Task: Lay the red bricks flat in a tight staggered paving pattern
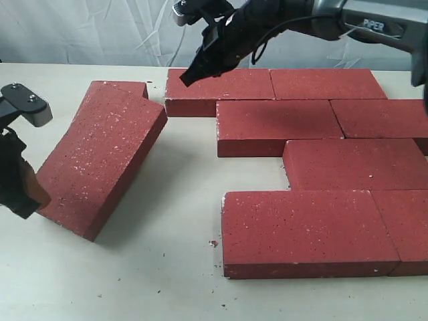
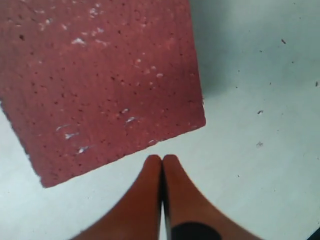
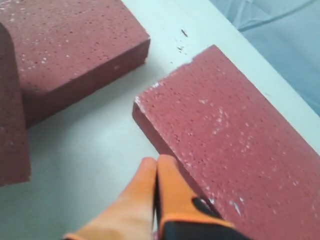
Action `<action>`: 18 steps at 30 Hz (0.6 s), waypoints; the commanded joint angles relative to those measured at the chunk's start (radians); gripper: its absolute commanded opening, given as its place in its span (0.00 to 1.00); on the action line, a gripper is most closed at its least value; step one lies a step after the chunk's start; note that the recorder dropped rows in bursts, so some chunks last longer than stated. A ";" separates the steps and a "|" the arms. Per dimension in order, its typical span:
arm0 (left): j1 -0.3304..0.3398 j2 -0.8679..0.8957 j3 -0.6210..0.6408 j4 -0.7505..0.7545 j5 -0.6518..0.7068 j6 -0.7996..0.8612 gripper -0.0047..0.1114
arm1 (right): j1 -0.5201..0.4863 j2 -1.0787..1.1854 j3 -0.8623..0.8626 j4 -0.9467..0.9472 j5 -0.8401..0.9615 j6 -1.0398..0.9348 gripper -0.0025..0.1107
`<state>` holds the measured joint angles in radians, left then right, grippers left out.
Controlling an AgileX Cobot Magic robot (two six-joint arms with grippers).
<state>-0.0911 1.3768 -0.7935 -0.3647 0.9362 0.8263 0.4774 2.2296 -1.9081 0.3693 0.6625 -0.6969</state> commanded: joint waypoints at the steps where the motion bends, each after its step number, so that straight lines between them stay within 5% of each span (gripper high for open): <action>1: -0.013 0.020 0.026 -0.025 -0.017 0.027 0.04 | -0.001 0.104 -0.215 0.065 0.199 -0.111 0.02; 9: -0.180 0.020 -0.026 -0.081 -0.037 -0.002 0.04 | -0.013 0.171 -0.323 0.121 0.232 -0.168 0.02; 14: -0.197 0.020 -0.072 0.117 0.126 -0.250 0.04 | -0.052 0.171 -0.323 0.335 0.277 -0.236 0.02; 18: -0.197 0.020 -0.025 0.185 0.131 -0.372 0.04 | -0.062 0.190 -0.323 0.377 0.314 -0.254 0.02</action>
<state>-0.2822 1.3966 -0.8473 -0.2242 1.0475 0.5471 0.4268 2.4043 -2.2242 0.7121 0.9538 -0.9300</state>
